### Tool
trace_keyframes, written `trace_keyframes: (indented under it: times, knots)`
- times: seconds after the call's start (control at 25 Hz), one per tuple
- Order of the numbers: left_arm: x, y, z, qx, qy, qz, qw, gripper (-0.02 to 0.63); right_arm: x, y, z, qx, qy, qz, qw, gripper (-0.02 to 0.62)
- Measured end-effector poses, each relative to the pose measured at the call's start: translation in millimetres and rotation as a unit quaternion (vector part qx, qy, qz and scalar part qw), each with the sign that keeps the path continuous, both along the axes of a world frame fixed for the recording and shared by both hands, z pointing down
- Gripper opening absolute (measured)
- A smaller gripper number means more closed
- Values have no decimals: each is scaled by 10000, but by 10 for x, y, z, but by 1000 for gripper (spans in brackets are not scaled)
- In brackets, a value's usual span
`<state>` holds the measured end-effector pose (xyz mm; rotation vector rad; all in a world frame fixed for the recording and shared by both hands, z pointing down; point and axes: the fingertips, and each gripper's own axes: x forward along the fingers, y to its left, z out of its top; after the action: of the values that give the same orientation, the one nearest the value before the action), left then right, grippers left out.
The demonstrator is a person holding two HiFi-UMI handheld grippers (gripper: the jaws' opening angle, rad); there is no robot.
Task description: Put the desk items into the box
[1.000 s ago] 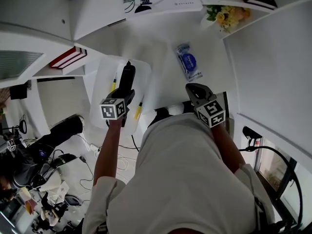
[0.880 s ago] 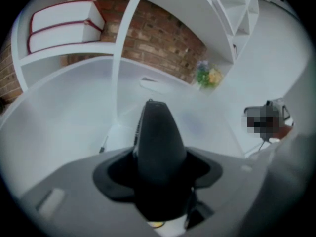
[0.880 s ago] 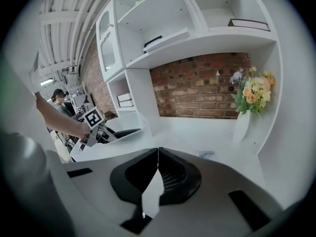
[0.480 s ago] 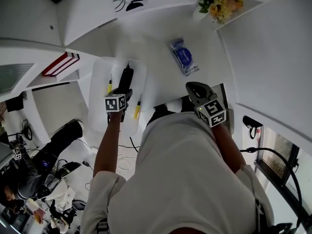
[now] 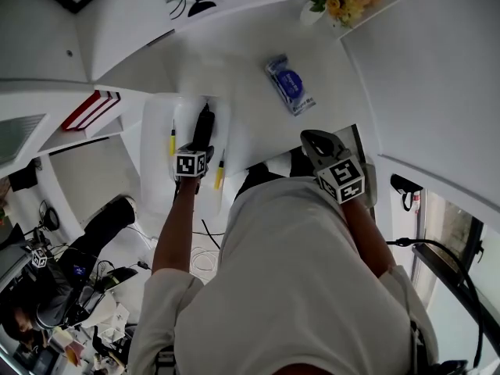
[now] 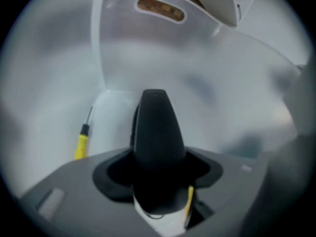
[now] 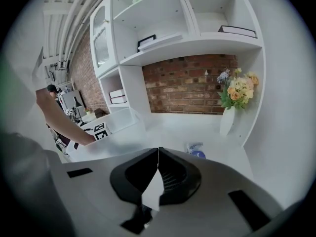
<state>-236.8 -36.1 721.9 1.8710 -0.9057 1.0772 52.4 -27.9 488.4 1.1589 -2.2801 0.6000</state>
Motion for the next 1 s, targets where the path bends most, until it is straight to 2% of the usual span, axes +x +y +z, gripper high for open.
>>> trace_keyframes:
  times: [0.2, 1.0]
  knots:
    - [-49, 133, 161, -239, -108, 94, 9996, 281, -25, 19, 26, -35, 13, -41, 10000, 2]
    - [30, 261, 285, -386, -66, 385, 9985, 285, -107, 124, 113, -122, 64, -179, 9997, 2]
